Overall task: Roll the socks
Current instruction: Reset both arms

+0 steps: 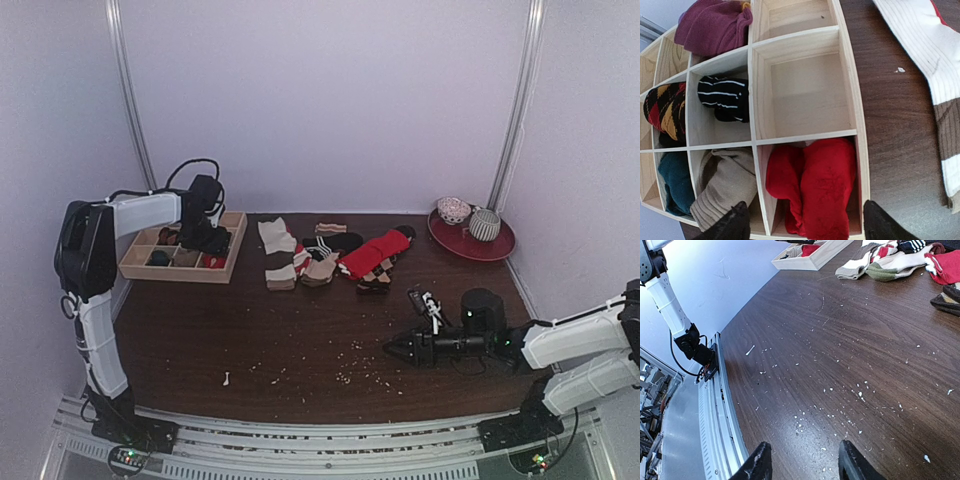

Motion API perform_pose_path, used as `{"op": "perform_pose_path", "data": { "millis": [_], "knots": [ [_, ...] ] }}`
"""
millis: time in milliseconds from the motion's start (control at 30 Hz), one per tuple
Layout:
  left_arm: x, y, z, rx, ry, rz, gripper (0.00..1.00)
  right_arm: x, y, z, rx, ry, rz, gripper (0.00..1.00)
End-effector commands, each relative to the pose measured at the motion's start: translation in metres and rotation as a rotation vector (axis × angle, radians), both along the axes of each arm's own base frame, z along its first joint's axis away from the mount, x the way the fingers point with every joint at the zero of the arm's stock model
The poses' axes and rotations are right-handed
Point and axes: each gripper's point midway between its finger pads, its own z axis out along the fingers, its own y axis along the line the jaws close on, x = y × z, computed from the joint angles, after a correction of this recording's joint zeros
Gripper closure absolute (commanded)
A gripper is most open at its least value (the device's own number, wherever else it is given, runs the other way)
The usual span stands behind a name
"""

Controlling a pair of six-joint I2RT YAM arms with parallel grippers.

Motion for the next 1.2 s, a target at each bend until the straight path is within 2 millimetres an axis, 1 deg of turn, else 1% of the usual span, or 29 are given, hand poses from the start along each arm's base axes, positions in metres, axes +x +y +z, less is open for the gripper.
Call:
{"op": "perform_pose_path", "data": {
  "millis": [0,100,133,200,233,333,500,533,600,733,867,1033,1167],
  "knots": [
    [0.011,-0.005,0.035,-0.007,-0.085,-0.021,0.31,0.008,0.003,0.005,-0.001,-0.019,-0.013,0.54],
    [0.013,-0.003,0.033,0.002,-0.084,-0.017,0.50,0.009,0.004,0.004,0.001,-0.014,-0.012,0.54],
    [0.013,-0.003,0.031,0.004,-0.080,-0.017,0.54,0.009,0.004,0.004,0.004,-0.013,-0.011,0.54],
    [0.014,-0.003,0.026,0.009,-0.069,-0.021,0.58,0.009,0.004,0.004,0.007,-0.012,-0.012,0.54],
    [0.013,-0.004,0.022,0.009,-0.060,-0.025,0.61,0.008,0.004,0.004,0.009,-0.011,-0.013,0.54],
    [0.013,-0.006,0.014,0.006,-0.044,-0.030,0.65,0.008,0.004,0.002,0.006,-0.010,-0.012,0.54],
    [0.013,-0.009,0.003,-0.001,-0.022,-0.044,0.81,0.008,0.004,0.001,0.006,-0.008,-0.008,0.54],
    [0.012,-0.008,0.001,-0.001,-0.016,-0.046,0.83,0.008,0.004,0.001,0.007,-0.006,-0.008,0.54],
    [0.009,-0.008,-0.004,0.007,-0.002,-0.056,0.83,0.008,0.005,0.002,0.010,-0.007,-0.009,0.54],
    [0.001,-0.001,-0.016,0.050,0.051,-0.055,0.83,0.008,0.005,0.000,0.014,-0.004,-0.007,0.54],
    [-0.011,0.012,-0.024,0.115,0.105,-0.039,0.83,0.007,0.004,-0.001,0.019,-0.003,-0.006,0.54],
    [-0.029,0.027,-0.041,0.177,0.174,-0.033,0.83,0.006,0.005,-0.003,0.024,-0.002,-0.004,0.54],
    [-0.038,0.038,-0.051,0.219,0.220,-0.025,0.83,0.005,0.005,-0.004,0.028,0.003,0.001,0.54]
  ]
}}
